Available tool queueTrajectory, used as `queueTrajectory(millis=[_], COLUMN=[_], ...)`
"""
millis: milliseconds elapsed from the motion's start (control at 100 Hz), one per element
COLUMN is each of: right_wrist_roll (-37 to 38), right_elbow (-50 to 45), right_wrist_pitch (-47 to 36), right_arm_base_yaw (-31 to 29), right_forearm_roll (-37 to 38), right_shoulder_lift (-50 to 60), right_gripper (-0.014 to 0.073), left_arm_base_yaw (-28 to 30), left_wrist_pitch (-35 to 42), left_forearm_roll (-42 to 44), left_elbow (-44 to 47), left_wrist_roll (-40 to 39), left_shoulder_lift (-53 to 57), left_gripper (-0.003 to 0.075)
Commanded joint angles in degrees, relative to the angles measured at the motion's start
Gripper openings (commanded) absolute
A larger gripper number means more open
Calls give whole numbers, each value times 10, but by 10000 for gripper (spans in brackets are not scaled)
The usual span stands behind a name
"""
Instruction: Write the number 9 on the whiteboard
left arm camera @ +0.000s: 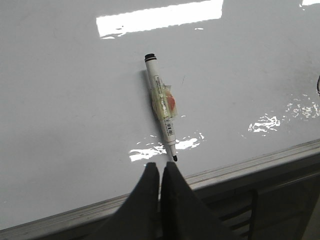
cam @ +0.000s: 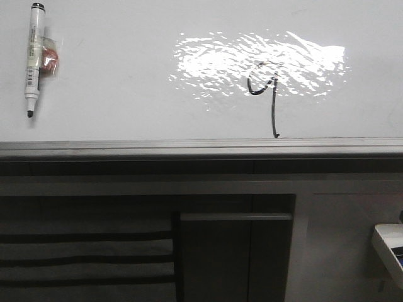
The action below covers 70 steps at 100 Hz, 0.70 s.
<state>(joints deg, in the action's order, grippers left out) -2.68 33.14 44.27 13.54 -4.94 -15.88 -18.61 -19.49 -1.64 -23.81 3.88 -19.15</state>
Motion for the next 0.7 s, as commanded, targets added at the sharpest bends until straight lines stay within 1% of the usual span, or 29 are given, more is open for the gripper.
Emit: queueTrajectory(millis=[0,110,290,370,450,580,620,690], right_wrist_roll=[-2,-2,-2,-2,-2,-2,-2,-2], right_elbow=[13,13,13,13,13,13,13,13], right_wrist_pitch=[-44,-44,-44,-44,-44,-43,-42,-42], right_arm_base_yaw=[-3,-3,-3,-3,-3,-3,-3,-3], right_forearm_roll=[-2,-2,-2,-2,-2,-2,-2,-2], right_shoulder_lift=[-5,-5,-5,-5,-5,-5,-5,-5], right_gripper=[-72,-72,-72,-72,-72,-72,-72,-72], left_arm_base_yaw=[1,16,82,105,111,111,111,111], left_wrist_pitch=[53,70,102,133,163,253,226,226], left_forearm_roll=[-1,-3,-6,-18,-19,-19,-19,-19], left_elbow=[-12,22,118,163,203,254,248,248], left_wrist_roll=[0,0,0,0,0,0,0,0], left_shoulder_lift=[8,51,145,183,212,210,210,210], left_gripper=[-20,-20,-20,-20,-20,-20,-20,-20])
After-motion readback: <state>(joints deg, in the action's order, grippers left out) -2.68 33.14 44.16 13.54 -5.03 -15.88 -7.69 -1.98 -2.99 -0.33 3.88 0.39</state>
